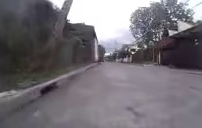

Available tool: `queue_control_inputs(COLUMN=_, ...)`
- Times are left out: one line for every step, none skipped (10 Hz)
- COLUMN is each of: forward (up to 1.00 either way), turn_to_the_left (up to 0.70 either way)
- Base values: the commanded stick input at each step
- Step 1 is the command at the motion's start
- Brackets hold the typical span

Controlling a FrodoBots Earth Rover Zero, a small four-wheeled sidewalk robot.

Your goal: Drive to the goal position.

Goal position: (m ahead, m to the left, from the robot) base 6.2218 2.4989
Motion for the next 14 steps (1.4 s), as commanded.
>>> queue_control_inputs(forward=1.0, turn_to_the_left=0.0)
queue_control_inputs(forward=1.0, turn_to_the_left=0.0)
queue_control_inputs(forward=1.0, turn_to_the_left=0.0)
queue_control_inputs(forward=1.0, turn_to_the_left=0.0)
queue_control_inputs(forward=1.0, turn_to_the_left=0.0)
queue_control_inputs(forward=1.0, turn_to_the_left=-0.07)
queue_control_inputs(forward=1.0, turn_to_the_left=-0.38)
queue_control_inputs(forward=1.0, turn_to_the_left=-0.4)
queue_control_inputs(forward=1.0, turn_to_the_left=-0.4)
queue_control_inputs(forward=1.0, turn_to_the_left=-0.12)
queue_control_inputs(forward=1.0, turn_to_the_left=0.0)
queue_control_inputs(forward=1.0, turn_to_the_left=0.0)
queue_control_inputs(forward=1.0, turn_to_the_left=0.0)
queue_control_inputs(forward=1.0, turn_to_the_left=0.0)
